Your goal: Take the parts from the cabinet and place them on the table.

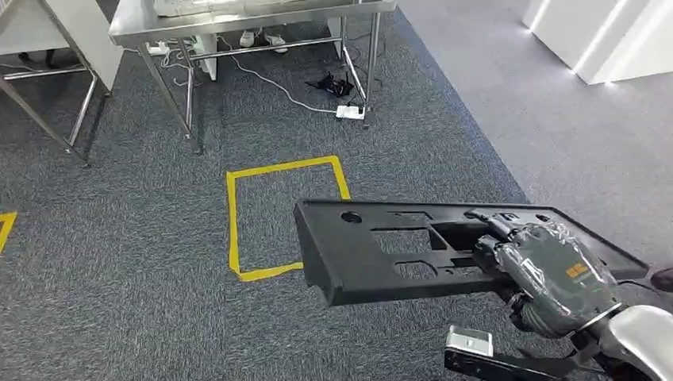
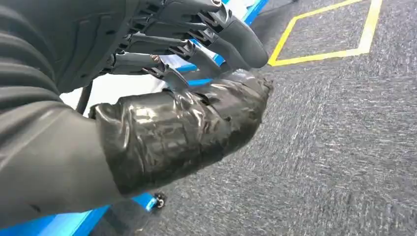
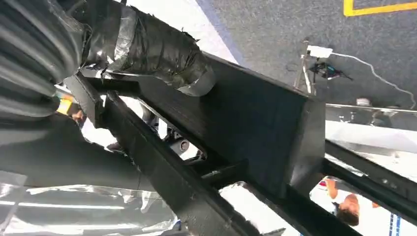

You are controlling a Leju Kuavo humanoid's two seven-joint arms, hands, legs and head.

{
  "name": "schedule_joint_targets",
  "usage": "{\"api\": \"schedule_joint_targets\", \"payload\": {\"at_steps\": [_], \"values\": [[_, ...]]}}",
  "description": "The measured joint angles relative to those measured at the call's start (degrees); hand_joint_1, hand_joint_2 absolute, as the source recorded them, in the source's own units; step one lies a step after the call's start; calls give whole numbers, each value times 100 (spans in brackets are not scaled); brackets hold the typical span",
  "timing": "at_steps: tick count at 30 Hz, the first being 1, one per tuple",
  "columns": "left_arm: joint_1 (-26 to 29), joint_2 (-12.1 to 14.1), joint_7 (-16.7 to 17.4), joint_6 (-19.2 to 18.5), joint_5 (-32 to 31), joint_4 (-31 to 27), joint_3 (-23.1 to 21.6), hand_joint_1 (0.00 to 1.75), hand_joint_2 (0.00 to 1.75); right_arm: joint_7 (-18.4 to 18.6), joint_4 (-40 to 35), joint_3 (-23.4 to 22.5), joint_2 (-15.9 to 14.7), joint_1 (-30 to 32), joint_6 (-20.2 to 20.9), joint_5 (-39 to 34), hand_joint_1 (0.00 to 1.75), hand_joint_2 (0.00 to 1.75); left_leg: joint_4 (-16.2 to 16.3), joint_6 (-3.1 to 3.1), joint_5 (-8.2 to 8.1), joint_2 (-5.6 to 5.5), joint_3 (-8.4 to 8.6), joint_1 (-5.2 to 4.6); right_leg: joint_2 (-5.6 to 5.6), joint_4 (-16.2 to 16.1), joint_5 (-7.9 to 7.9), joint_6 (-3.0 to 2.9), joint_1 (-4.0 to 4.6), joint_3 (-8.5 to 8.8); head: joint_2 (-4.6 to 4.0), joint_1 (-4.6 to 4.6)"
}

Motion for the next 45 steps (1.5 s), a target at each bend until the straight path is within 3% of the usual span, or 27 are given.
{"api": "schedule_joint_targets", "payload": {"at_steps": [1,2,3,5,7,9,11,12,14,17,18,19,22,24,26,27,28,31,32,33,34,37,39,41,42,43,45], "values": [[-14,-11,-4,0,0,0,0,0,175,0,-2,-36,-26,13,2,-6,175,175,-96,50,30,5,13,1,7,-60,15,23,14,43,0,-9],[-26,-5,-15,0,8,0,2,0,175,0,-5,-124,-64,95,2,-13,175,175,-419,89,183,20,250,105,-44,-61,23,26,35,136,0,-1],[-29,-7,-42,0,20,0,13,0,175,0,0,-207,-78,109,15,-17,175,175,-565,64,222,27,362,102,-81,81,-66,64,49,66,0,40],[-36,-11,-72,0,44,0,46,0,175,0,0,-299,-74,116,48,-31,175,175,-602,56,241,61,373,113,-86,805,-440,135,-3,-338,0,66],[-37,-33,-173,0,72,0,50,0,175,0,0,-378,-77,249,116,-92,175,175,-564,22,187,63,375,144,-89,1355,-587,212,-77,-670,0,61],[3,-44,-287,0,138,0,50,0,175,0,0,-479,-79,285,157,-144,175,175,-460,-66,99,62,377,220,-96,965,-232,310,-153,-543,0,63],[15,-48,-308,0,164,0,52,0,175,0,0,-577,-83,290,179,-177,175,175,-281,-199,-47,59,370,306,-95,136,214,428,-252,-146,0,66],[11,10,-308,0,162,17,52,0,175,0,9,-625,-57,347,201,-192,175,175,-199,-302,-137,37,281,247,17,205,47,460,-202,-142,0,83],[-14,17,-306,0,162,15,52,0,175,0,-11,-685,-129,412,217,-221,175,175,-129,-371,-208,-6,280,281,10,215,-12,179,-186,-132,0,126],[8,41,-365,0,197,15,52,0,175,0,-11,-811,-138,415,232,-238,175,175,-108,-413,-219,-17,281,296,-37,279,-49,51,-196,-158,0,79],[7,39,-382,0,218,15,52,0,175,0,-13,-845,-146,426,238,-251,175,175,78,-395,-320,131,222,282,-54,266,-57,13,-187,-134,0,48],[2,37,-395,0,232,15,52,0,175,0,-13,-883,-155,442,240,-271,175,175,432,-383,-476,233,52,271,-68,228,-59,9,-153,-104,0,26],[4,37,-402,0,234,15,52,0,175,0,-13,-959,-160,456,251,-295,175,175,1708,-295,-846,282,-738,185,-132,194,-83,-39,-70,-52,0,24],[2,26,-356,0,219,15,52,0,175,0,-13,-966,-160,463,264,-310,175,175,1568,-162,-511,281,-809,101,-162,183,-129,-93,10,19,0,22],[2,17,-350,0,203,15,52,0,175,0,-13,-1005,-160,461,280,-313,175,175,656,62,98,281,-467,-19,-183,124,-170,-124,88,156,0,18],[-5,48,-343,0,197,17,52,0,175,0,-11,-1032,-157,464,282,-313,175,175,278,219,228,293,-324,-92,-194,67,-183,-138,66,155,0,33],[-24,43,-328,0,194,13,52,0,175,0,-9,-1038,-160,448,289,-313,175,175,207,266,142,332,-254,-86,-202,39,-194,-114,132,193,0,53],[-24,59,-293,0,177,15,52,0,175,0,-9,-1056,-175,459,295,-326,175,175,35,239,108,313,-155,-147,-203,-32,-183,-35,56,204,0,26],[-29,57,-288,0,175,15,52,0,175,0,-13,-1077,-184,451,293,-326,175,175,-101,215,146,312,-81,-99,-206,-73,-197,18,99,260,0,33],[-29,37,-284,0,177,15,52,0,175,0,-11,-1104,-201,463,293,-326,175,175,-203,167,189,320,1,-57,-192,-27,-242,30,54,288,0,39],[-31,28,-284,0,177,15,52,0,175,0,-11,-1119,-210,439,293,-326,175,175,-233,172,185,313,41,-48,-167,257,-393,57,65,151,0,50],[-54,-4,-245,0,170,15,52,0,175,0,-9,-1128,-210,467,297,-334,175,175,-219,182,126,305,65,-47,-153,1548,-852,130,31,-636,0,83],[-66,-16,-203,0,157,15,52,0,175,0,-9,-1128,-210,461,297,-334,175,175,-179,168,57,291,109,-45,-155,1542,-585,166,17,-783,0,83],[-80,-35,-190,0,155,15,52,0,175,0,-9,-1130,-210,460,295,-337,175,175,-114,133,-57,276,208,-32,-155,654,58,175,0,-450,0,87],[-87,-46,-177,0,153,15,52,0,175,0,-9,-1136,-212,458,295,-337,175,175,-82,99,-132,274,258,-29,-155,174,244,156,-9,-268,0,90],[-101,-46,-157,0,138,15,52,0,175,0,0,-1130,-203,452,295,-337,175,175,-83,56,-172,263,224,-55,-146,176,109,129,11,-214,0,92],[-151,-42,-120,0,112,15,52,0,175,0,-4,-1147,-236,448,288,-347,175,175,-47,8,-219,266,224,-54,-133,100,99,31,34,-171,0,118]]}}
